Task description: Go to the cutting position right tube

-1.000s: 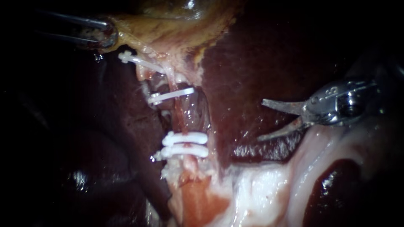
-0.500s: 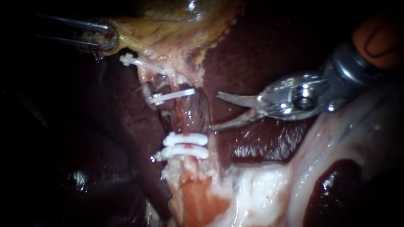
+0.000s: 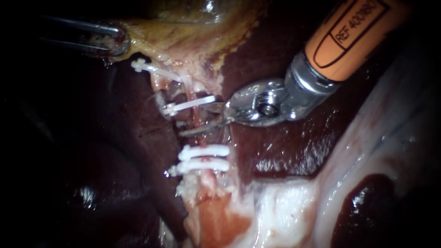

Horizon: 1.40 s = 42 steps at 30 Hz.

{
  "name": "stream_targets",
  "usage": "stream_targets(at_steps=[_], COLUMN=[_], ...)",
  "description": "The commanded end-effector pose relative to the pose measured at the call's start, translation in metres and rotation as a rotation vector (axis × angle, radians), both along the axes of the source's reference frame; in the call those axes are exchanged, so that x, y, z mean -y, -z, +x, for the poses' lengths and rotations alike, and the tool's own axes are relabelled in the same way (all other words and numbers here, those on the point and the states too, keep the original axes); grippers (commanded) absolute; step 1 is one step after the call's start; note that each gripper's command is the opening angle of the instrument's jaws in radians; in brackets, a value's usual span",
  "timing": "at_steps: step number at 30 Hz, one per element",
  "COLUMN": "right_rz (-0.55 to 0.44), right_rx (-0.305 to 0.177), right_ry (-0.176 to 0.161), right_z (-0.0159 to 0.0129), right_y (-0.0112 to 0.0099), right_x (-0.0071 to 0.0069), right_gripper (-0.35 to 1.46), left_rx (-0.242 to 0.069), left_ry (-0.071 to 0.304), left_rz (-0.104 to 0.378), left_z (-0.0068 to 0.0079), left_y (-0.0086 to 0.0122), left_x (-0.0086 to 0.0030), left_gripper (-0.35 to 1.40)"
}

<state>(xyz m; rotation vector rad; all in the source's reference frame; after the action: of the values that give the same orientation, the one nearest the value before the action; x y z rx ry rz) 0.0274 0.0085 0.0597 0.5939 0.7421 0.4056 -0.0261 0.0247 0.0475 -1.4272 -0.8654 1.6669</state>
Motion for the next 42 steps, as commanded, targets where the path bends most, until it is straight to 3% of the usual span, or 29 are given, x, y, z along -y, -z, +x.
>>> stream_targets(at_steps=[1,4,6,16,22,29,42], right_rz=[0.019,0.046,0.073,0.134,0.208,0.285,0.296], right_rx=[-0.006,-0.04,-0.075,-0.158,-0.265,-0.35,-0.366], right_ry=[0.014,0.024,0.013,0.0,-0.032,-0.005,-0.002], right_z=[0.0003,0.0011,0.0016,0.0025,0.0029,0.0033,0.0032], right_y=[0.0,-0.0001,-0.0002,0.0004,0.0027,0.0056,0.0063], right_x=[0.0,0.0,-0.0001,0.0001,0.0006,-0.0003,-0.0007], right_gripper=[1.45,1.42,1.42,1.42,1.42,1.4,1.4], left_rx=[-0.001,-0.001,-0.001,-0.001,-0.001,-0.001,-0.003], left_ry=[0.001,0.001,0.001,0.001,0.001,0.001,0.004], left_rz=[0.001,0.001,0.001,0.001,0.001,0.001,0.001], left_z=[0.0,0.0,0.0,-0.0001,-0.0001,-0.0001,-0.0002], left_y=[0.0001,0.0001,0.0001,0.0001,0.0001,0.0001,0.0001], left_x=[0.0,0.0,0.0,0.0,0.0,0.0,-0.0001], left_gripper=[-0.35,-0.35,-0.35,-0.35,-0.35,-0.35,-0.35])
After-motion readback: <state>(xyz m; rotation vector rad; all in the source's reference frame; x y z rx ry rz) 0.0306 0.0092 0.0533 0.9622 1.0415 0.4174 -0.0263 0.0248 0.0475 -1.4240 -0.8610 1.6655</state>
